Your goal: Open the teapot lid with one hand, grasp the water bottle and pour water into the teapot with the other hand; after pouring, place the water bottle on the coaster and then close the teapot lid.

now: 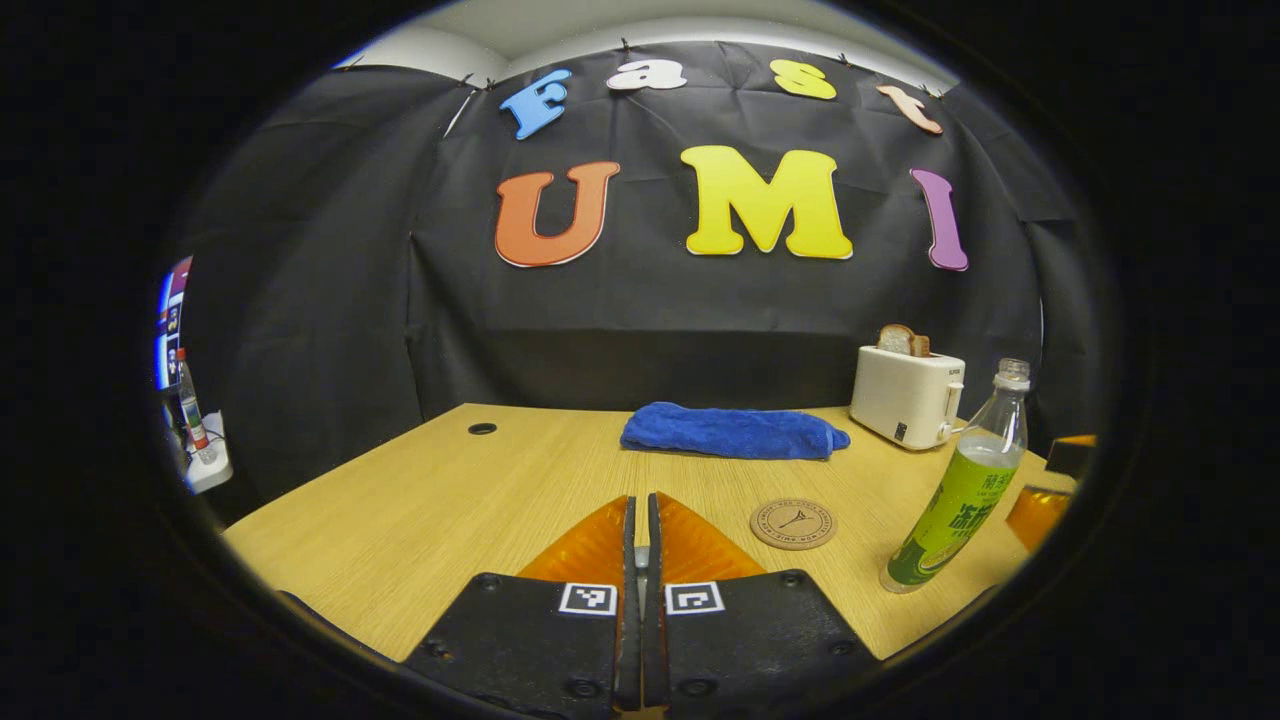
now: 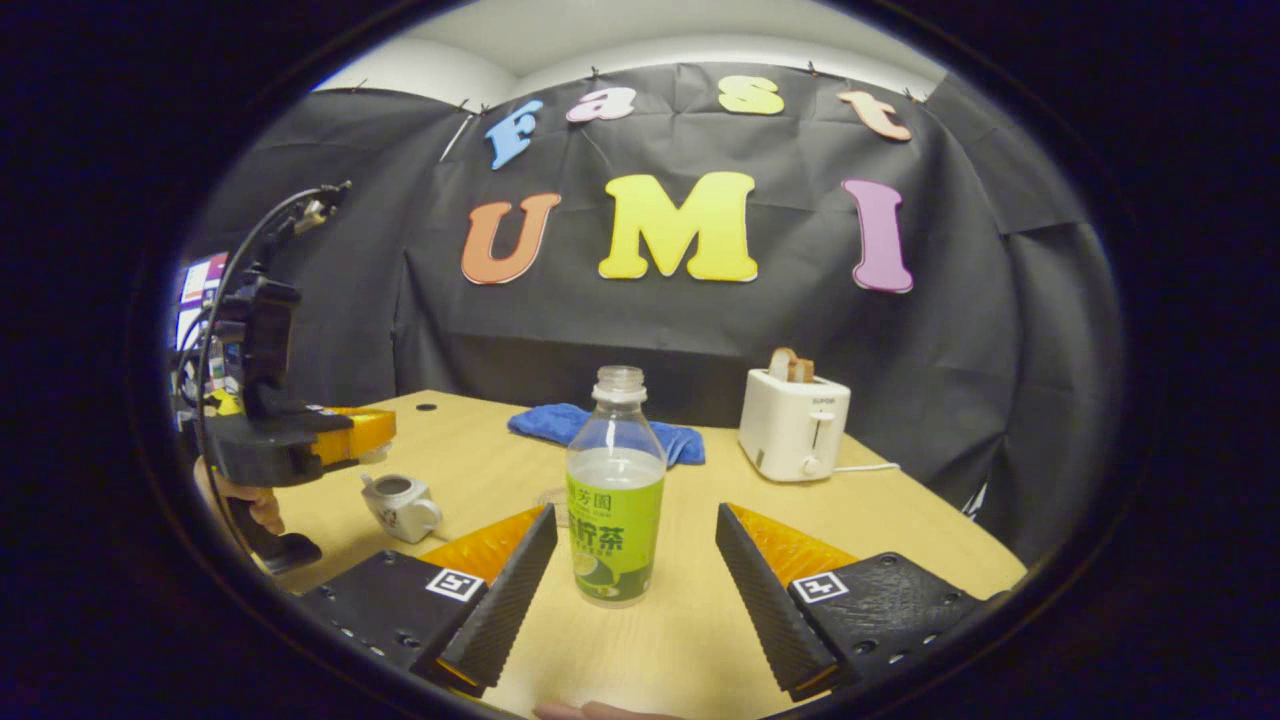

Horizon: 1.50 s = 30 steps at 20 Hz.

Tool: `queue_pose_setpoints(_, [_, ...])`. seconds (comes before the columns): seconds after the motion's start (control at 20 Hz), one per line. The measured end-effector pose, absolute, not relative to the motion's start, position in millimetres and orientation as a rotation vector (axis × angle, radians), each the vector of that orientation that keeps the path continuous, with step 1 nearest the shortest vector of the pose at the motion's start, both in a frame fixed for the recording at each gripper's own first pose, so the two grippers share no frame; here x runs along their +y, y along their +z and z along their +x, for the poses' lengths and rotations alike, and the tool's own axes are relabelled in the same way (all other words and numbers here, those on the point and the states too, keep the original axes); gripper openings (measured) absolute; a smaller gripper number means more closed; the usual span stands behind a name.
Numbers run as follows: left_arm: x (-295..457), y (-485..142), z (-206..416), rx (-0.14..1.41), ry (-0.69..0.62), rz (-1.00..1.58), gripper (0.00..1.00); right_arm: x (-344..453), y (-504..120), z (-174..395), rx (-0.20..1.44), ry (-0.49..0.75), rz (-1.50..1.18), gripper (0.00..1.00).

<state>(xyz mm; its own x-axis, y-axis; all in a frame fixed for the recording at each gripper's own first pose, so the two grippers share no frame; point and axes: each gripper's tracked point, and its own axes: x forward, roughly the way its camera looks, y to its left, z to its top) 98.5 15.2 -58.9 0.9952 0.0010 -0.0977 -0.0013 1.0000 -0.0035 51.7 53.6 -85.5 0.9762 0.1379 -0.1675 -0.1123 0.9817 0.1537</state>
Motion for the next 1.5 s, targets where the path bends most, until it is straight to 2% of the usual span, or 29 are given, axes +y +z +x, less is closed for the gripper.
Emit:
queue_pose_setpoints(0.2, [17.2, -47.0, 64.5, 0.096, -0.014, -0.017, 0.04, 60.7, -98.1, 70.8, 0.167, 0.149, 0.198, 0.98])
queue_pose_setpoints(0.3, [20.0, -45.2, 47.9, 0.097, -0.015, 0.001, 0.04, 63.9, -103.5, 81.9, 0.169, 0.153, 0.211, 0.94])
queue_pose_setpoints(0.55, [22.7, -42.4, 20.0, 0.104, -0.045, -0.024, 0.04, 68.8, -111.6, 107.8, 0.186, 0.147, 0.226, 0.95])
queue_pose_setpoints(0.65, [25.4, -41.9, 11.3, 0.105, -0.058, -0.025, 0.04, 67.9, -112.6, 109.8, 0.190, 0.139, 0.243, 0.91])
queue_pose_setpoints(0.7, [27.6, -42.2, 8.5, 0.102, -0.065, -0.022, 0.04, 65.6, -110.2, 110.7, 0.186, 0.122, 0.241, 0.77])
queue_pose_setpoints(0.9, [28.4, -35.8, -0.6, 0.107, -0.111, -0.018, 0.04, 63.2, -100.1, 104.3, 0.197, 0.093, 0.211, 0.73])
queue_pose_setpoints(1.35, [60.5, -14.9, -18.7, 0.078, -0.130, -0.037, 0.04, 77.8, -68.2, 96.0, 0.223, 0.027, -0.131, 0.72])
queue_pose_setpoints(1.5, [71.3, -5.9, -21.8, 0.060, -0.133, -0.073, 0.04, 96.8, -66.0, 96.6, 0.240, 0.065, -0.255, 0.73])
